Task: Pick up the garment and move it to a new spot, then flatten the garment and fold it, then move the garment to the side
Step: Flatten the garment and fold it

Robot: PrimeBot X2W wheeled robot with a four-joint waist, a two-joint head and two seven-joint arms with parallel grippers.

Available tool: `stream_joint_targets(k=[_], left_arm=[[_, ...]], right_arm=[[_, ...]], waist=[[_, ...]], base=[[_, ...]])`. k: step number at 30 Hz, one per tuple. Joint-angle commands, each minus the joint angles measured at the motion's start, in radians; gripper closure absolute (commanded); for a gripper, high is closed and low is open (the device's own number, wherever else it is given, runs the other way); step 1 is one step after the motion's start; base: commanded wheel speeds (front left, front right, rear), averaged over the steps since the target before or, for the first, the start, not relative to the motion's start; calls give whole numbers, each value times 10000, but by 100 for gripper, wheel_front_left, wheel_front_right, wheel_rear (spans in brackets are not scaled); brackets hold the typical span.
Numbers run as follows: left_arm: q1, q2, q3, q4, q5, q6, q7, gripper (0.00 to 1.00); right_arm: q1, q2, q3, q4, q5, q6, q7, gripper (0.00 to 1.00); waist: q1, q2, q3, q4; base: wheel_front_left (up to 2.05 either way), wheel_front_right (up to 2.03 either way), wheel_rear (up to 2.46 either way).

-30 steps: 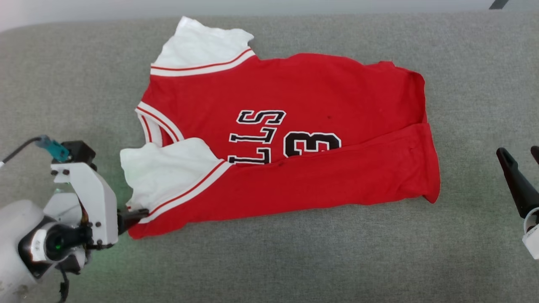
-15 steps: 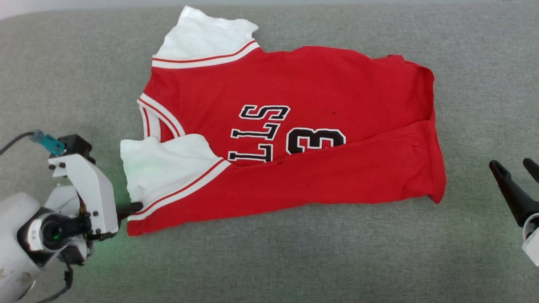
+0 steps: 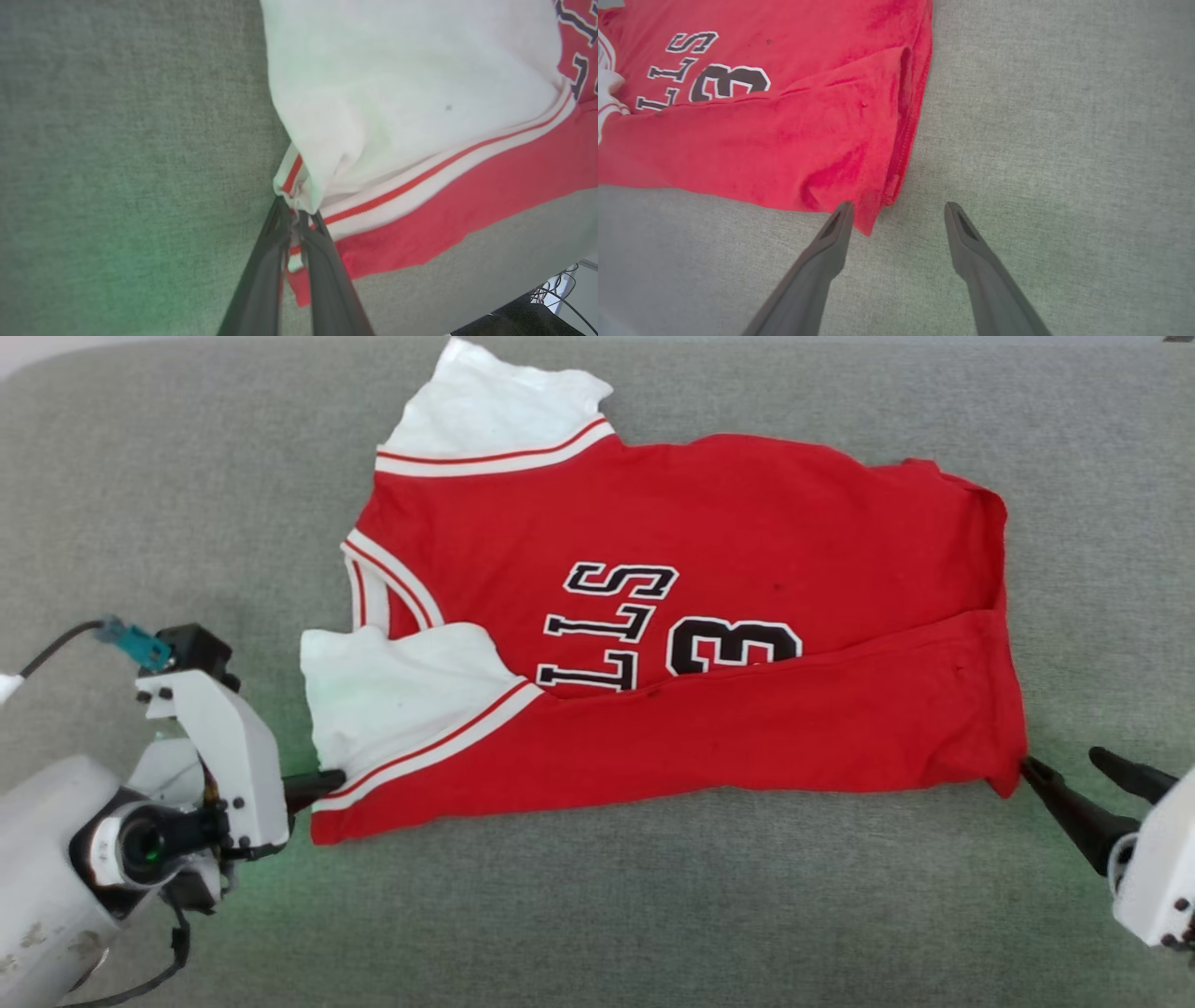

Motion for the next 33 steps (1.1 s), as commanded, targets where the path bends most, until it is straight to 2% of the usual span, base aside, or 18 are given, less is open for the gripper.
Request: stream_joint_targets(k=[1, 8, 11, 17, 18, 19, 25, 33], left_arm=[[403, -354, -382, 29, 82, -48, 113, 100], [162, -678, -397, 32, 295, -148, 51, 100], [103, -778, -370, 59, 322, -220, 4, 100], [32, -958, -339, 149, 384, -306, -54, 100], [33, -983, -343, 175, 393, -337, -54, 100], [38, -1001, -343, 196, 392, -362, -60, 100], [82, -1002, -296, 348, 360, -440, -114, 100], [103, -581, -166, 95, 277, -298, -40, 100]], right_arm=[[-212, 143, 79, 145, -74, -7, 173, 0], [-885, 211, 201, 1228, -903, -7, 770, 0], [-1226, 390, 334, 1798, -982, -7, 734, 0], [-1634, 305, 945, 2842, -1198, -7, 717, 1], [-1688, 267, 1052, 2936, -1191, -7, 630, 96], [-1751, 268, 1064, 3053, -1201, -7, 566, 100], [-1906, 164, 998, 3346, -998, -8, 374, 100], [-1746, -73, 836, 3118, -652, -8, 497, 100]], waist=[[0, 0, 31, 92], [0, 0, 218, 393], [0, 0, 300, 485], [0, 0, 450, 618], [0, 0, 469, 639], [0, 0, 483, 649], [0, 0, 472, 682], [0, 0, 189, 607]], base=[[0, 0, 0], [0, 0, 0], [0, 0, 0], [0, 0, 0], [0, 0, 0], [0, 0, 0], [0, 0, 0], [0, 0, 0]])
